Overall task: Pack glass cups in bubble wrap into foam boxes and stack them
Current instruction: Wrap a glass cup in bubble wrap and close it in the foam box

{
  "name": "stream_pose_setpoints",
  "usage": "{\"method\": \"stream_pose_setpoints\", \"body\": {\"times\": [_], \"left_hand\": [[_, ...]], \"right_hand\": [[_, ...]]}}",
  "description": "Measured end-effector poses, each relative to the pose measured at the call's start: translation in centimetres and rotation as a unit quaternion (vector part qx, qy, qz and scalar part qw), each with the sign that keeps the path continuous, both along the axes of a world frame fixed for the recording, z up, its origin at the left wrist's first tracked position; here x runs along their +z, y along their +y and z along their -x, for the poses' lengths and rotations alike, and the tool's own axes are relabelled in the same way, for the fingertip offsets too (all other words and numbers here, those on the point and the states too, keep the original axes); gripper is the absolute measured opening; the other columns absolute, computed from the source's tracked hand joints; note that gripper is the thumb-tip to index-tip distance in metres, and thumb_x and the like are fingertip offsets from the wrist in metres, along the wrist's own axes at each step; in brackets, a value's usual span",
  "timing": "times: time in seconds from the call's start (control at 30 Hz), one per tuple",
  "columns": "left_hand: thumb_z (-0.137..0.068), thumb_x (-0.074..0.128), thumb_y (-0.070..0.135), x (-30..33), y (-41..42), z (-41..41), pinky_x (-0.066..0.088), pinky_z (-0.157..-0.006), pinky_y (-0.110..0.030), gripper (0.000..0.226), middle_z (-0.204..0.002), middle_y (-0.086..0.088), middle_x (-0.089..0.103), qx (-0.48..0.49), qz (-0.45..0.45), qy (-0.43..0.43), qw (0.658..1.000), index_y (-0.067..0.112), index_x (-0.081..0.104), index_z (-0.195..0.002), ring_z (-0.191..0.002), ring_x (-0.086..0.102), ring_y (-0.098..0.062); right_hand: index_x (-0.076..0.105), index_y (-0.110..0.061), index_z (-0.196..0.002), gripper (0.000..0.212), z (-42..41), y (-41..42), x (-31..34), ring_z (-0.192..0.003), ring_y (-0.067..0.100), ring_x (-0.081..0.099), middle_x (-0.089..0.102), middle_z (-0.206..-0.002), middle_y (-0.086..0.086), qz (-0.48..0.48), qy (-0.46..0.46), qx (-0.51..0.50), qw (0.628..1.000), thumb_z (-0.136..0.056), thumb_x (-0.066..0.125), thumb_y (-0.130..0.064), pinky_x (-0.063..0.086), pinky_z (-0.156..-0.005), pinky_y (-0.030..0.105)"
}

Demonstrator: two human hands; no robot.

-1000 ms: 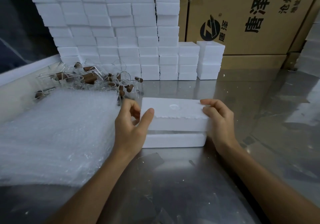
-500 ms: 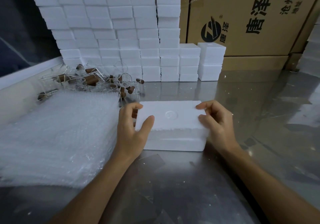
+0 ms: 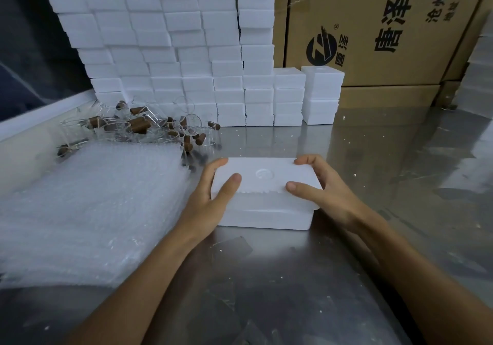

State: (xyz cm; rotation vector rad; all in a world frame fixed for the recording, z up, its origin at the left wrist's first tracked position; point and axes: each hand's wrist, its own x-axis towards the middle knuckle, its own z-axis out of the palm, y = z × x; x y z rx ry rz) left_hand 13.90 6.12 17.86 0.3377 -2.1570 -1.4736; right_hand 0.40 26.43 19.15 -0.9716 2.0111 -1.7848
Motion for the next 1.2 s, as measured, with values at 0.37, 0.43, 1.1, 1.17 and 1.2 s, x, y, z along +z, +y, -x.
{"method": "stream_pose_setpoints", "body": {"times": [0.37,0.43,1.1,1.17,1.2], "left_hand": [[-0.085,0.066,0.051,0.5,-0.2,-0.5,0.035,-0.115,-0.044,0.045,-0.138,0.011,0.053,-0.021,-0.035,0.021,0.999,0.037,0.055,-0.126,-0.133,0.046,-0.012],[-0.084,0.063,0.050,0.6,-0.1,-0.5,0.036,-0.114,-0.045,0.045,-0.137,0.010,0.054,-0.014,-0.046,0.027,0.999,0.035,0.055,-0.126,-0.131,0.047,-0.013],[-0.080,0.068,0.051,0.4,-0.2,-0.6,0.038,-0.113,-0.039,0.045,-0.134,0.021,0.053,-0.013,-0.028,0.015,0.999,0.040,0.057,-0.123,-0.129,0.047,-0.006],[-0.080,0.069,0.049,0.3,-0.3,-0.7,0.037,-0.113,-0.038,0.047,-0.133,0.023,0.052,-0.010,-0.022,0.018,1.000,0.039,0.056,-0.124,-0.130,0.045,-0.004],[-0.078,0.068,0.051,0.2,-0.4,-0.7,0.037,-0.113,-0.035,0.049,-0.134,0.026,0.051,-0.010,-0.019,0.016,1.000,0.041,0.056,-0.124,-0.131,0.043,-0.002]], "right_hand": [[0.040,-0.044,-0.121,0.083,0.6,1.1,0.5,-0.084,-0.007,0.061,0.057,-0.111,-0.007,-0.120,0.064,0.075,0.988,-0.063,0.095,-0.020,0.051,-0.073,0.013],[0.036,-0.048,-0.125,0.088,0.3,0.9,0.4,-0.087,-0.012,0.058,0.054,-0.114,-0.013,-0.131,0.088,0.072,0.985,-0.064,0.095,-0.024,0.047,-0.073,0.007],[0.040,-0.046,-0.126,0.085,0.8,1.6,0.9,-0.106,0.002,0.061,0.058,-0.122,-0.009,-0.148,0.055,0.092,0.983,-0.067,0.092,-0.012,0.051,-0.083,0.014],[0.040,-0.047,-0.126,0.085,1.0,1.6,0.9,-0.108,0.005,0.060,0.057,-0.123,-0.010,-0.155,0.059,0.096,0.981,-0.067,0.092,-0.014,0.051,-0.085,0.015],[0.039,-0.048,-0.126,0.085,1.1,1.7,0.9,-0.109,0.005,0.059,0.056,-0.122,-0.010,-0.160,0.063,0.099,0.980,-0.067,0.092,-0.015,0.051,-0.085,0.016]]}}
